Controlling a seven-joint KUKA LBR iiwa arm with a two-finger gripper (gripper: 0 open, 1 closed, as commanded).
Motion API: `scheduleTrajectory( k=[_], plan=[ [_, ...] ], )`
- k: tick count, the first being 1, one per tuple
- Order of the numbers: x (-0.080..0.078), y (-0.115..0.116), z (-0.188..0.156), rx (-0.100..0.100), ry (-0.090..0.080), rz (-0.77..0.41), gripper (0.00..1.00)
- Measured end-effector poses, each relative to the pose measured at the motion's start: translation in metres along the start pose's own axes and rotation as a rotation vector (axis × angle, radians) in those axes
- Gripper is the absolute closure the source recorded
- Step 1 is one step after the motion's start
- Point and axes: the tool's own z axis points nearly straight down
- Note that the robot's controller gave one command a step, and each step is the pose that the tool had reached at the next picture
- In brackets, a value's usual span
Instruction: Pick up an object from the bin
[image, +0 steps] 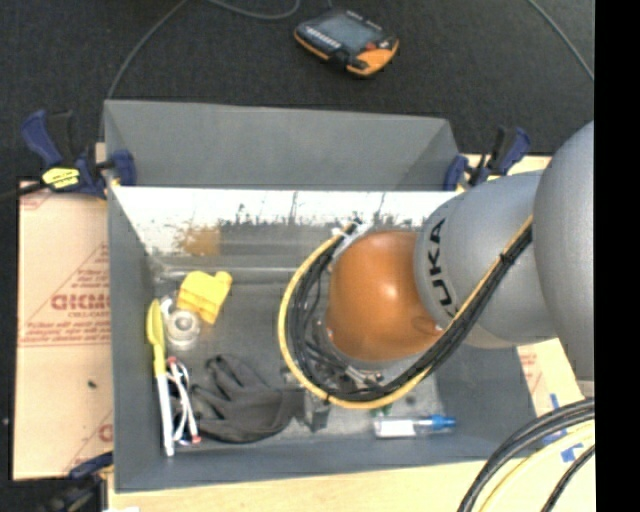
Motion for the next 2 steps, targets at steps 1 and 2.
scheduleTrajectory(
  k=[1,2],
  plan=[
    [-0.002,0.0,-0.016,0.001,-0.007,0.001,1.0],
    [-0.003,-0.001,-0.026,0.002,-0.011,0.001,1.0]
  ],
)
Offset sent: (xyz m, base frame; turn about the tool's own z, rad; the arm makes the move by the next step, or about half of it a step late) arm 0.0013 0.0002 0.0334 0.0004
